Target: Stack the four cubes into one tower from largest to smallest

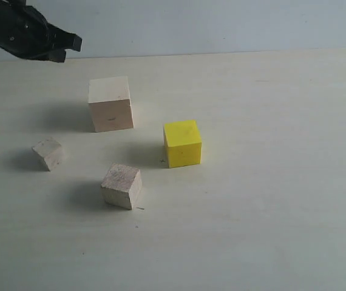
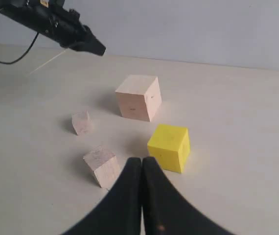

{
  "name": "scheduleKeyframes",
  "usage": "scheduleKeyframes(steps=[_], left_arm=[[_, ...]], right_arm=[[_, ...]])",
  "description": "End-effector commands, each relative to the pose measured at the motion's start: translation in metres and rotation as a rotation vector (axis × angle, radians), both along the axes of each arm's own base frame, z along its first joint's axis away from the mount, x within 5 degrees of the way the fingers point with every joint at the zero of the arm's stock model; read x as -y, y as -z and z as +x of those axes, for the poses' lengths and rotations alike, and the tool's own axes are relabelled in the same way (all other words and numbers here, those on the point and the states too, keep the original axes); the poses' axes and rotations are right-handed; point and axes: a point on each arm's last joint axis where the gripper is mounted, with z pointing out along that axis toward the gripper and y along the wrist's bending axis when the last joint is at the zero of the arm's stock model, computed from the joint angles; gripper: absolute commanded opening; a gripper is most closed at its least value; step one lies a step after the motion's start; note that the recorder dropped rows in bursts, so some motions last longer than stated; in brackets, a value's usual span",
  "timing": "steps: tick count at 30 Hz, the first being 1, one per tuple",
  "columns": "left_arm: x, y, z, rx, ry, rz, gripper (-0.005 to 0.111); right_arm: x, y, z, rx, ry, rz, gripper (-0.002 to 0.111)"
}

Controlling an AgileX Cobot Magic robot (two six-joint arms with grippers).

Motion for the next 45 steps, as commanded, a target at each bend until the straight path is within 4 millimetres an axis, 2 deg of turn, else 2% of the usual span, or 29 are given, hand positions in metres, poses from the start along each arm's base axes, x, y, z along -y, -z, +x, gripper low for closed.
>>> scheduleKeyframes(steps=[1,6,15,19,24,30,34,40,45], left_arm=[[-0.003,0.014,0.008,-0.062,-0.014,-0.018,0.0],[0.001,0.018,0.024,-0.064,-0.002,-0.014,0.0],[0.012,0.011,0.067,-0.005,0.014,-0.031,0.0],[0.019,0.023,0.084,-0.085,0.018,-0.054,0.0],[0.024,0.045,0.096,-0.185,0.021,-0.061,0.0],[0.027,0.072,0.1,-0.265,0.028,-0.068,0.0],[0.034,0.083,0.096,-0.305,0.084,-0.059,0.0],[0.048,0.093,0.087,-0.364,0.17,-0.026,0.0],[0.064,0.097,0.079,-0.393,0.22,-0.011,0.0]], right_arm=[[0.0,-0.005,0.002,0.021,0.018,0.047,0.0],[-0.001,-0.008,0.002,0.02,0.015,0.094,0.0],[-0.003,-0.006,0.002,-0.013,-0.01,0.1,0.0],[-0.003,-0.004,0.007,-0.039,-0.009,0.099,0.0],[-0.004,-0.003,0.009,-0.054,-0.008,0.099,0.0],[-0.003,-0.003,0.01,-0.049,-0.004,0.097,0.0],[-0.002,-0.004,0.011,-0.04,0.012,0.099,0.0],[0.001,-0.004,0.014,-0.016,0.051,0.089,0.0],[0.005,-0.002,0.016,0.009,0.078,0.014,0.0]])
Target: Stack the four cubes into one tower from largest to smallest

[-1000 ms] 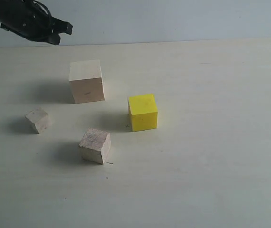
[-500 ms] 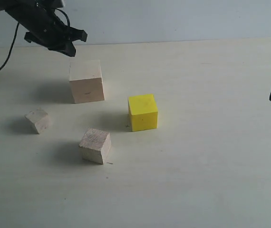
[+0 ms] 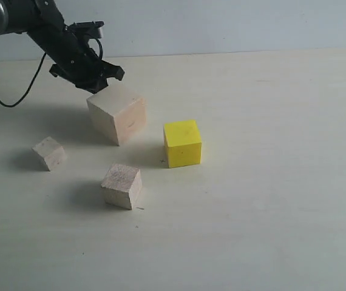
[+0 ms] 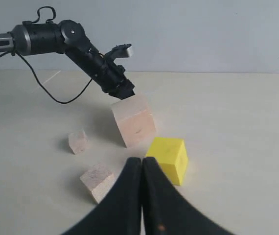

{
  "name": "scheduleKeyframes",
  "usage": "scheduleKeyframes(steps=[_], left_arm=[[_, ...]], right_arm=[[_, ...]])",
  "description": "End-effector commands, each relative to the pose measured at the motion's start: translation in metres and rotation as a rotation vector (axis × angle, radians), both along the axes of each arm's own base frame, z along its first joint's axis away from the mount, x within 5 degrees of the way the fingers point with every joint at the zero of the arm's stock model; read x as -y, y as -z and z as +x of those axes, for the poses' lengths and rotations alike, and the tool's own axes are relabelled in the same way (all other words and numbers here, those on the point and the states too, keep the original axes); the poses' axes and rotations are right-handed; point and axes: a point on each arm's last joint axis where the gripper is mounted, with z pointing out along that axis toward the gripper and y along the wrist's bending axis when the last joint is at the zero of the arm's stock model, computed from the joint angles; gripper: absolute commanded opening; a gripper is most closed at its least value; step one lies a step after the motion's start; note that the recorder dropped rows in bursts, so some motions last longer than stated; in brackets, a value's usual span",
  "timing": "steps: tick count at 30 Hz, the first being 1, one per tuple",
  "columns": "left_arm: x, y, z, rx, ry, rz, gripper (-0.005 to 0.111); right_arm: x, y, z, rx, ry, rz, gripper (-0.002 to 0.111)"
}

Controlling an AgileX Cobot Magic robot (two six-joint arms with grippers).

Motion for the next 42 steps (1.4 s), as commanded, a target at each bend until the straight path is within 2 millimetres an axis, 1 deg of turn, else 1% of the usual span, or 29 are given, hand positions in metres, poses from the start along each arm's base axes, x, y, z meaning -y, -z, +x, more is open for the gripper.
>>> scheduleKeyframes(steps=[1,10,14,24,30,35,42], left_arm=[[0.018,0.001,-0.008,-0.029,0.051,-0.011,0.0],[0.044,0.0,-0.019,-0.024,0.18,-0.043,0.0],[0.049,0.0,-0.022,-0.033,0.198,-0.038,0.0],[0.043,0.002,-0.028,-0.104,0.216,0.029,0.0],[0.042,0.003,-0.035,-0.177,0.219,0.039,0.0],[0.039,-0.007,-0.039,-0.218,0.195,0.053,0.0],[0.038,-0.034,-0.044,-0.208,0.144,0.036,0.0]], right_arm=[[0.003,0.0,0.002,0.024,0.022,-0.049,0.0],[0.003,0.0,0.002,0.024,0.022,-0.049,0.0],[0.003,0.0,0.002,0.024,0.022,-0.049,0.0],[0.003,0.0,0.002,0.023,0.022,-0.048,0.0],[0.003,0.0,0.002,0.023,0.022,-0.048,0.0],[0.003,0.0,0.002,0.023,0.022,-0.048,0.0],[0.003,0.0,0.003,0.025,0.026,-0.047,0.0]])
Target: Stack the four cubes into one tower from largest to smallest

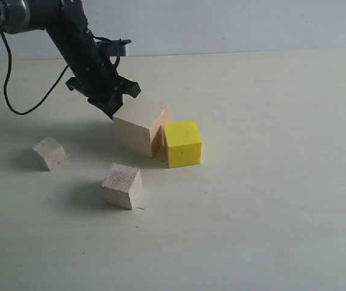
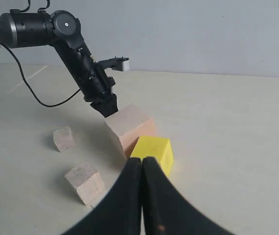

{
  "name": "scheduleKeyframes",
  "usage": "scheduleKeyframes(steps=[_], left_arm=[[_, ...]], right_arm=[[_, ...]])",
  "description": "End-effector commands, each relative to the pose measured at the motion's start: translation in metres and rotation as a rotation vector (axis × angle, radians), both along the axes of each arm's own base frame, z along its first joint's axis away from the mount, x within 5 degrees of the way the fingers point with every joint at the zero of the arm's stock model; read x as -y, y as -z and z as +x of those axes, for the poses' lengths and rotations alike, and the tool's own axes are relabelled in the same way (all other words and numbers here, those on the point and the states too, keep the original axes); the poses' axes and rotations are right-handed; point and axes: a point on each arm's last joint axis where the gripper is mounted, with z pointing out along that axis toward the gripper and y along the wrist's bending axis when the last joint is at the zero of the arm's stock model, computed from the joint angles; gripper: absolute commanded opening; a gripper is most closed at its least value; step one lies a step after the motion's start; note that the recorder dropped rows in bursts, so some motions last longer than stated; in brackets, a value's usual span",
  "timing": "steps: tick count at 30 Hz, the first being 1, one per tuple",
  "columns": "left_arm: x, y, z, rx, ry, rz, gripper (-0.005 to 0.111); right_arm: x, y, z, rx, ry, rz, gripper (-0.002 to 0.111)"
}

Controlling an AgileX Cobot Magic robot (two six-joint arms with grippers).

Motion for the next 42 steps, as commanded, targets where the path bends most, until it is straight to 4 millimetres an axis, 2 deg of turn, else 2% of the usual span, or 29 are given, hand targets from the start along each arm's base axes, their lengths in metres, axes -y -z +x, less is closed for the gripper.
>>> scheduleKeyframes(steps=[1,7,10,13,17,24,33,42], left_arm=[[0.001,-0.026,-0.003,0.022,-0.043,-0.019,0.0],[-0.001,-0.051,-0.006,0.07,-0.065,-0.033,0.0],[0.005,-0.064,-0.007,0.113,-0.023,-0.119,0.0],[0.015,-0.069,-0.009,0.126,0.018,-0.216,0.0],[0.029,-0.07,-0.013,0.166,0.074,-0.23,0.0],[0.06,-0.068,-0.031,0.167,0.204,-0.235,0.0],[0.067,-0.064,-0.033,0.178,0.217,-0.228,0.0],[0.084,-0.043,-0.037,0.155,0.238,-0.223,0.0]], right_arm=[[0.001,-0.002,0.001,0.012,0.01,-0.004,0.0],[0.001,-0.002,0.001,0.012,0.01,-0.004,0.0],[0.001,-0.002,0.001,0.012,0.01,-0.004,0.0],[0.001,-0.002,0.002,0.015,0.015,-0.004,0.0],[0.001,-0.002,0.002,0.016,0.017,-0.004,0.0],[0.001,-0.002,0.001,0.006,0.012,0.003,0.0],[-0.001,-0.001,0.0,-0.028,0.002,0.032,0.0],[-0.001,-0.001,0.0,-0.029,-0.001,0.034,0.0]])
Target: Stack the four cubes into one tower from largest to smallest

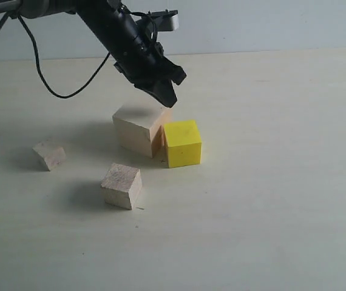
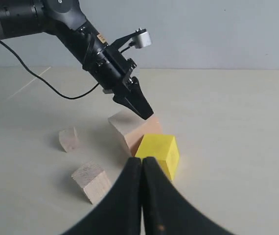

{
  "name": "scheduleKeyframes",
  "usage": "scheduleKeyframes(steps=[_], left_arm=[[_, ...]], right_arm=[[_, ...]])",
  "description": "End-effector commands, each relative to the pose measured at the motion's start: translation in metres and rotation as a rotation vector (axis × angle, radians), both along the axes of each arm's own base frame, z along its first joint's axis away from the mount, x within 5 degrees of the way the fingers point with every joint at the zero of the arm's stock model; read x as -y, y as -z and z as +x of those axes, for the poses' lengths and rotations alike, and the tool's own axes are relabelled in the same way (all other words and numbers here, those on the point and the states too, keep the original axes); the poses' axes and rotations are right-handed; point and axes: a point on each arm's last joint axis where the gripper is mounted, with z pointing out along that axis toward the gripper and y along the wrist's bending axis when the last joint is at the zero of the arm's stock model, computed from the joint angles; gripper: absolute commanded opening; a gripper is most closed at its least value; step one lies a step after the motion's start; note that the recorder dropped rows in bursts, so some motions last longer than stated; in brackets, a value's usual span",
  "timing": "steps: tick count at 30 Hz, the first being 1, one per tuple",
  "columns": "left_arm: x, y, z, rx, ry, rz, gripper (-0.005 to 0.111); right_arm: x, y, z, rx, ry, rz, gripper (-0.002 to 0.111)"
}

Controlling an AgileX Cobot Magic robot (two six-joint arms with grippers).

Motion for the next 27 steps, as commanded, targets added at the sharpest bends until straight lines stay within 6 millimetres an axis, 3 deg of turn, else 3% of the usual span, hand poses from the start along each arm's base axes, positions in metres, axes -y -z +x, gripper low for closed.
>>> scheduleKeyframes(steps=[1,8,16,27], left_arm=[[0.013,0.003,-0.003,0.026,0.012,-0.01,0.0],[0.022,0.004,0.001,0.11,-0.017,-0.032,0.0],[0.016,0.027,0.007,0.114,-0.024,0.08,0.0],[0.012,0.03,0.014,0.161,-0.095,0.125,0.0]], right_arm=[[-0.001,-0.001,0.0,-0.002,-0.005,0.004,0.0],[0.0,-0.001,0.0,-0.016,0.002,0.02,0.0],[0.0,-0.001,0.0,-0.017,0.003,0.022,0.0],[0.0,-0.001,0.0,-0.017,0.003,0.02,0.0]])
